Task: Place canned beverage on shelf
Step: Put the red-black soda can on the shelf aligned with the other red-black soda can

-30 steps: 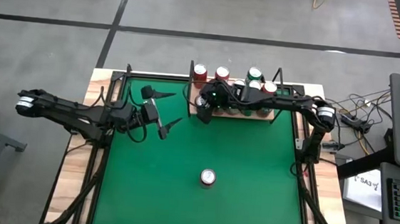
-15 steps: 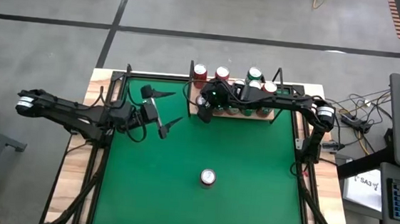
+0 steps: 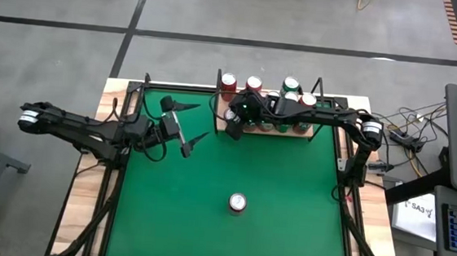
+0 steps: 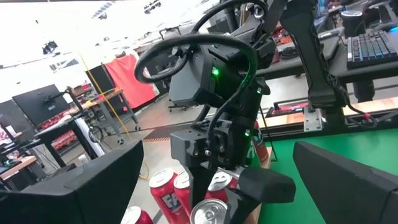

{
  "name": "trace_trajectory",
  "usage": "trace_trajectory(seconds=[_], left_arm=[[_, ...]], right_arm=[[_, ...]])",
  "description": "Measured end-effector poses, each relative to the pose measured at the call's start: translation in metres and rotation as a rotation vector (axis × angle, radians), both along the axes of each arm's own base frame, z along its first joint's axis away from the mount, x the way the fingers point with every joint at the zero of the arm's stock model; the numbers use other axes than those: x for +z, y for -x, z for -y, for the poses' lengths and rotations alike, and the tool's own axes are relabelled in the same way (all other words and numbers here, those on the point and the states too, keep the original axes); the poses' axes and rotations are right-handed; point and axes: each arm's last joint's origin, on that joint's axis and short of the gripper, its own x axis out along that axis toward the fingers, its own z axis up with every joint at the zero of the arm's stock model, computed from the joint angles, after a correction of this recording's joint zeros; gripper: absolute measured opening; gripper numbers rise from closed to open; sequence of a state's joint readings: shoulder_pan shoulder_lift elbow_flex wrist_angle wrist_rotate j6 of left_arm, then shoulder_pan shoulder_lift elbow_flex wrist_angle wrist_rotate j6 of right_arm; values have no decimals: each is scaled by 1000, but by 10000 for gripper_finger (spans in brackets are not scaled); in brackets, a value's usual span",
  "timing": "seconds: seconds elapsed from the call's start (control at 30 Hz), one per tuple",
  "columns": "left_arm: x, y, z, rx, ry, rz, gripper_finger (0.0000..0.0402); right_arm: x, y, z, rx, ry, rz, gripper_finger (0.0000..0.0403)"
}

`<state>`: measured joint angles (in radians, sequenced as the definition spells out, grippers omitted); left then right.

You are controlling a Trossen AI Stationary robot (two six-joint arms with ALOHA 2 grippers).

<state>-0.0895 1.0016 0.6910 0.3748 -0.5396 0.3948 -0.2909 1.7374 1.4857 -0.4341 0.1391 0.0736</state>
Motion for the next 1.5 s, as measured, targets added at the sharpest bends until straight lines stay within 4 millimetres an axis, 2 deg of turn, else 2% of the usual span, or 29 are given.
trace_trajectory(seconds=[0.47, 0.7, 0.97, 1.1, 1.23, 1.37, 1.5], left_arm=[[1, 0, 0, -2, 30, 24, 398], [-5, -6, 1, -7, 115, 40, 398], [-19, -20, -1, 1, 251, 46, 391], [-21, -35, -9, 23, 312, -8, 354], [-17, -55, -21, 37, 333, -138, 294], [-14, -80, -35, 68, 351, -297, 212], [-20, -101, -42, 116, 330, -483, 114]], right_arm=[[11, -3, 3, 5, 81, 75, 317], [54, 15, -4, 33, 143, 135, 314], [106, 62, -30, 65, 175, 184, 285], [120, 84, -46, 95, 177, 220, 252], [120, 104, -61, 134, 171, 198, 209], [106, 119, -71, 160, 146, 125, 166], [80, 122, -75, 192, 176, 157, 121]])
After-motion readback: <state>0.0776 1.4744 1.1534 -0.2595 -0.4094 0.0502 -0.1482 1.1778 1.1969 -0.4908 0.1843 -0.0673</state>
